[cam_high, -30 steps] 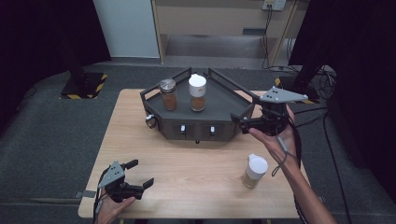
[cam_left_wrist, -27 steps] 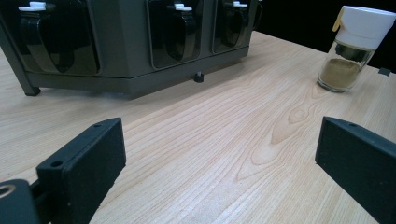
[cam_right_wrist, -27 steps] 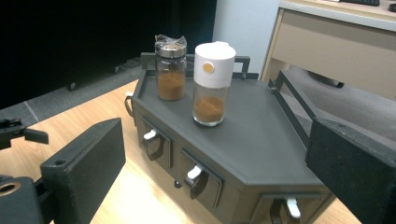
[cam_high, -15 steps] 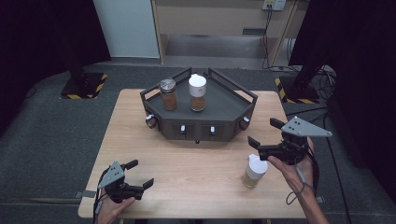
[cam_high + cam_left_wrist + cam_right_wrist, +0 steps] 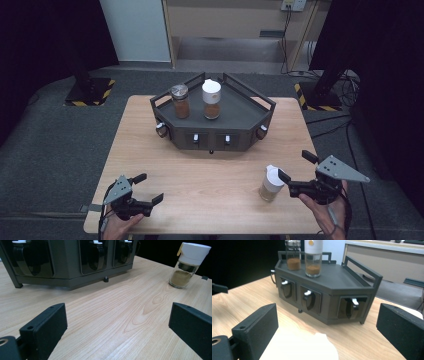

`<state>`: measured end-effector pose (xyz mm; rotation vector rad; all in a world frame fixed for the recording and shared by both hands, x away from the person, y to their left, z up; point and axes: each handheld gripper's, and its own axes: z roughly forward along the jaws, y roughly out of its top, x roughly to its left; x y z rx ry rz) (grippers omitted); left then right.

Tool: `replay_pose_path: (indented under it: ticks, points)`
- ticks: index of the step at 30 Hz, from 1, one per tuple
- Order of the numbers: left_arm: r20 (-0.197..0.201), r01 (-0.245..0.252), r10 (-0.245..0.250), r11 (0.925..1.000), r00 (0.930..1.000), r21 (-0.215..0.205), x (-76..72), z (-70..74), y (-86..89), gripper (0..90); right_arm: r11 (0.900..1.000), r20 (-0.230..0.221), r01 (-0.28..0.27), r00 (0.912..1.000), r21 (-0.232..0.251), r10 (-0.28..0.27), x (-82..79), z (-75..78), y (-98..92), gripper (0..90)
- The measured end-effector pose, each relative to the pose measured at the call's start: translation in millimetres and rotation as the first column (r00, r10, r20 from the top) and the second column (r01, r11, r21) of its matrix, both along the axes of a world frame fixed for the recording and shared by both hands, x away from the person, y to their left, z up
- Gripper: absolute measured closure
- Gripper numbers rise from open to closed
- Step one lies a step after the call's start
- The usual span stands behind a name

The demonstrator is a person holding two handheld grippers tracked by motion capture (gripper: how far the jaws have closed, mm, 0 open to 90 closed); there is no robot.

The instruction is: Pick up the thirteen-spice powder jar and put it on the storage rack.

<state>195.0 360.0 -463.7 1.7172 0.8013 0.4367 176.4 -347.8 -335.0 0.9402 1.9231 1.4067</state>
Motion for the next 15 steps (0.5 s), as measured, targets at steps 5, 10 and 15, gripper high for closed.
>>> replay_pose_path:
  ticks: [5,10,15]
  points:
    - [-0.002,-0.002,0.002,1.0000,1.0000,0.001,-1.4,0.1,0.7,0.7,1.000,0.008,0.007,0.9999,0.002,-0.007,-12.0,-18.4,-4.6,3.7]
    - [-0.001,-0.003,0.003,1.0000,1.0000,-0.002,-3.1,-0.1,1.4,0.7,1.000,0.002,0.006,1.0000,0.005,-0.006,-20.0,-35.0,-8.5,3.0]
    - [-0.001,-0.005,0.005,1.0000,1.0000,0.001,-4.4,0.0,2.6,0.7,1.000,-0.018,0.011,0.9998,0.015,-0.010,-26.1,-52.0,-14.0,2.9]
